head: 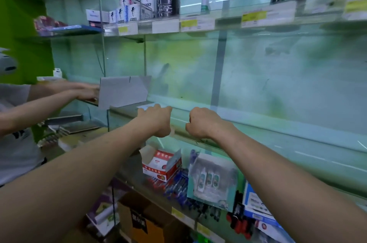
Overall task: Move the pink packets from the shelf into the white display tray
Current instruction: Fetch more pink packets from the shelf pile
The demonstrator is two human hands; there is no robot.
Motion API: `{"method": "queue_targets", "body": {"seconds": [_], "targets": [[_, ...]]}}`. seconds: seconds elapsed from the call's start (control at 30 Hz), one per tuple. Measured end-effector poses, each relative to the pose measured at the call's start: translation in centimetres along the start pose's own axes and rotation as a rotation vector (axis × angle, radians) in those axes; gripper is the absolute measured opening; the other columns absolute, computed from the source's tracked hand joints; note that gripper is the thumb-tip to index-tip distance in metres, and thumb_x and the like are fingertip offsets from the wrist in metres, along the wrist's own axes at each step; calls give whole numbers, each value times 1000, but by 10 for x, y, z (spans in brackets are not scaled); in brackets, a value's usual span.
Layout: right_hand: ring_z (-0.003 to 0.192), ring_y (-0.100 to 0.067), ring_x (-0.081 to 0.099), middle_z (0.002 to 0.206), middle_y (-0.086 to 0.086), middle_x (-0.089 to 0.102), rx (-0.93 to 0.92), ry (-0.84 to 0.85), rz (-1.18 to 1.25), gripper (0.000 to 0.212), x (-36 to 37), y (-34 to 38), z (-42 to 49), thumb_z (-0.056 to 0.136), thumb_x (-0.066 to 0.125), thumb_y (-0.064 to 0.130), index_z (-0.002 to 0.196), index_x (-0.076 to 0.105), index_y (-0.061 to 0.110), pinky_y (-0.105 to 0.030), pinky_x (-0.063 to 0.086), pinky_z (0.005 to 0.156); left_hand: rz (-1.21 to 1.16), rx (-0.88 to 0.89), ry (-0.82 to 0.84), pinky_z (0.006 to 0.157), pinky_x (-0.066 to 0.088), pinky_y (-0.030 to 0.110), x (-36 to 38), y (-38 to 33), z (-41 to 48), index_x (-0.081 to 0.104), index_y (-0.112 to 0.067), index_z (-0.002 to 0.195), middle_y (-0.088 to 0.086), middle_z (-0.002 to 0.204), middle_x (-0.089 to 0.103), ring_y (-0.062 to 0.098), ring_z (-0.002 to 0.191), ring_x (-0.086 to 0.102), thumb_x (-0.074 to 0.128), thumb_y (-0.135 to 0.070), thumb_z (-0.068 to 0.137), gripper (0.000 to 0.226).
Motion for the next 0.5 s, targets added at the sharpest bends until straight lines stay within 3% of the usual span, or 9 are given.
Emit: {"method": "queue_targets", "body": {"seconds": [0.13,0.33,0.5], "targets": [[76,-24,44,68,-1,35,16,16,-24,31,5,15,27,92,45,12,65,31,15,-27,27,48,-33,20,-14,104,31,47,1,22,26,29,-22,144,11,141,39,31,128,42,54,-27,90,60],[55,-16,39,66,-2,40,67,24,-30,30,15,18,75,92,45,11,64,33,14,-26,28,47,-83,21,-29,100,33,44,7,41,69,31,-21,141,11,133,41,32,119,47,53,-25,88,57],[56,-17,41,68,-2,43,51,15,-38,25,20,13,114,91,45,12,68,38,13,-26,30,47,-36,-15,-53,101,33,45,10,51,106,29,-22,143,10,137,40,33,122,46,54,-31,90,60]]}}
Point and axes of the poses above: each hand's wrist, its own z-axis towards the middle knuckle, its own x-axis out of the palm, y = z × x, the point moved 5 cm from there along z, towards the middle knuckle
